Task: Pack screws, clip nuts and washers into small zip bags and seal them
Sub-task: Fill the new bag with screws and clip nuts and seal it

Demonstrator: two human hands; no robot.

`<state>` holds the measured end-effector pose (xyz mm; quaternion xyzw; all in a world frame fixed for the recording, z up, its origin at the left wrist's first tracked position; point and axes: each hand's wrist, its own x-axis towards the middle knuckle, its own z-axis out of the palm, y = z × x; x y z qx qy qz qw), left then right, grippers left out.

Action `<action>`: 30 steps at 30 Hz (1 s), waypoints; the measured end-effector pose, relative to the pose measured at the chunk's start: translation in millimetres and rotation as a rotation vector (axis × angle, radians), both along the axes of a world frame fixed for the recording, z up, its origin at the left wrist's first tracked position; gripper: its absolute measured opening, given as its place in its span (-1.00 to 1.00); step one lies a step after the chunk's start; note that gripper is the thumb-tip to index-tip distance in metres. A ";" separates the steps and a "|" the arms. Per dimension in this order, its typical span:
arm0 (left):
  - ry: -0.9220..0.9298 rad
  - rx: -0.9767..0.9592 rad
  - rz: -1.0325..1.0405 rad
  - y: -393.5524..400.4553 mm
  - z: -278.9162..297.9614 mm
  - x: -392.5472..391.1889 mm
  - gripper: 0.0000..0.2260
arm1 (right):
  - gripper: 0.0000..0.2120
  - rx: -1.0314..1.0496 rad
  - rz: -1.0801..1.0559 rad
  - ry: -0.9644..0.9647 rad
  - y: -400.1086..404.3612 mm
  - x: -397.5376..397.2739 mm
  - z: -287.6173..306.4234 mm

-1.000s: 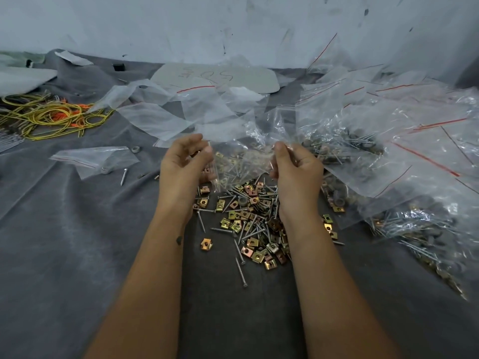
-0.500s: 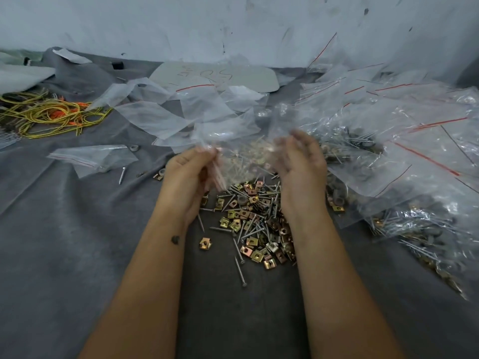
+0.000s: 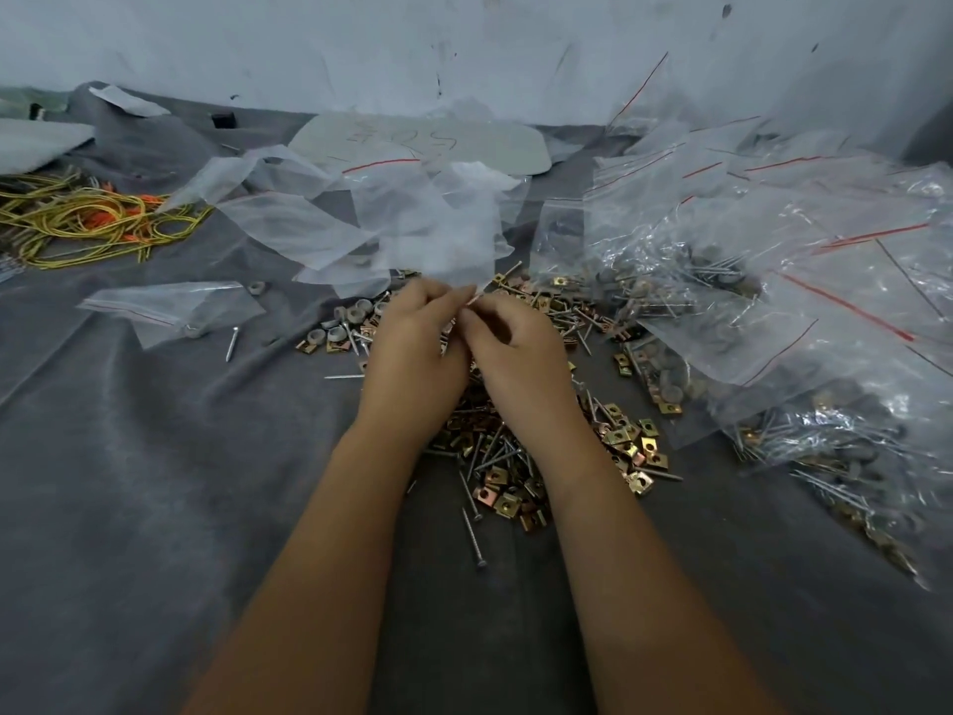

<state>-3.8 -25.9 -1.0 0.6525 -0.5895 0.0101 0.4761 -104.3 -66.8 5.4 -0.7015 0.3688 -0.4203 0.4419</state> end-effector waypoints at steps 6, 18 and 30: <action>0.127 -0.056 0.032 3.0 3.8 -0.5 -0.75 | -0.95 0.068 -0.040 -0.141 -2.0 -4.9 3.6; 0.614 0.000 -0.131 7.7 13.7 1.5 -0.79 | -0.75 0.188 -0.081 -0.348 -5.3 -6.1 6.3; 0.206 -0.417 0.248 8.4 7.6 4.1 -0.89 | -0.82 -0.259 -0.256 -0.026 -5.4 -5.9 2.2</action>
